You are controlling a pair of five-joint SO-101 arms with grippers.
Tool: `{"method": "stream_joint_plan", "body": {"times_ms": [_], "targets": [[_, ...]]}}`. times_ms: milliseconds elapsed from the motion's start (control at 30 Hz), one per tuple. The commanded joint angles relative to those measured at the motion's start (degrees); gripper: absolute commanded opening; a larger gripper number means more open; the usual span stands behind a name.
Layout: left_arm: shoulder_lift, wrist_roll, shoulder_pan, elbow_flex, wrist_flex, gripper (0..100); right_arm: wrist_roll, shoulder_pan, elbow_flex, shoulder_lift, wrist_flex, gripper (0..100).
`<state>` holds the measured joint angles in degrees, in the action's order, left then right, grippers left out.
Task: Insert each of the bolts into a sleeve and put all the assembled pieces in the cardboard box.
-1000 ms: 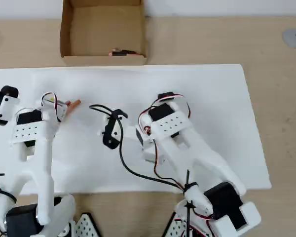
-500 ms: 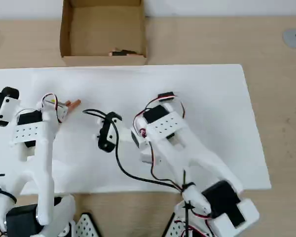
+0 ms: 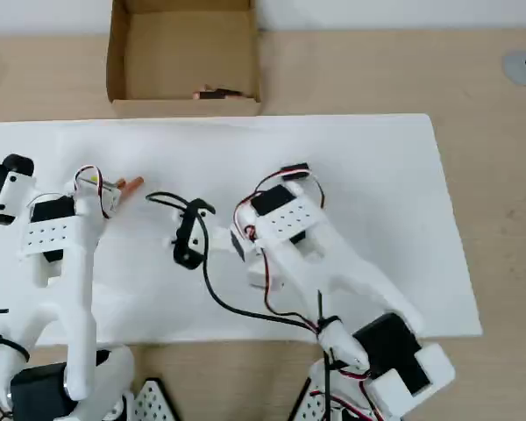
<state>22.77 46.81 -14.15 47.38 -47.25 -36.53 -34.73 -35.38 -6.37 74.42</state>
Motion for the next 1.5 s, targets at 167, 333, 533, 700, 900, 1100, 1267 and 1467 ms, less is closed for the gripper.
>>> {"method": "stream_joint_plan", "body": {"times_ms": [167, 333, 533, 700, 900, 1100, 1267, 1467], "targets": [[0.22, -2.73, 0.35, -0.35, 0.26, 17, -0.7, 1.19, 8.13, -0.75, 3.34, 24.2], [0.66, -2.81, 0.26, 0.88, 0.26, 17, -0.79, 0.92, 6.29, -0.13, 3.25, 24.2], [0.75, -2.9, 0.18, 1.05, 0.26, 17, -0.44, 1.27, 3.38, -0.13, 3.16, 24.2], [0.75, -2.9, 0.18, 1.14, 0.26, 17, -0.7, 3.56, 2.07, 1.27, 1.58, 24.2], [0.75, -2.9, 0.18, 1.14, 0.26, 17, -1.76, 4.44, 3.91, 6.11, 0.26, 24.2], [0.75, -5.19, 0.18, 1.14, 0.26, 17, -1.85, 4.35, 6.2, 9.1, 0.26, 24.2], [0.66, -5.54, 0.18, 1.14, 0.26, 17, -1.85, 4.26, 6.2, 9.36, 0.26, 23.9], [0.66, -5.54, 0.18, 1.14, 0.26, 17, -1.85, 4.26, 6.2, 9.1, 0.26, 22.8]]}}
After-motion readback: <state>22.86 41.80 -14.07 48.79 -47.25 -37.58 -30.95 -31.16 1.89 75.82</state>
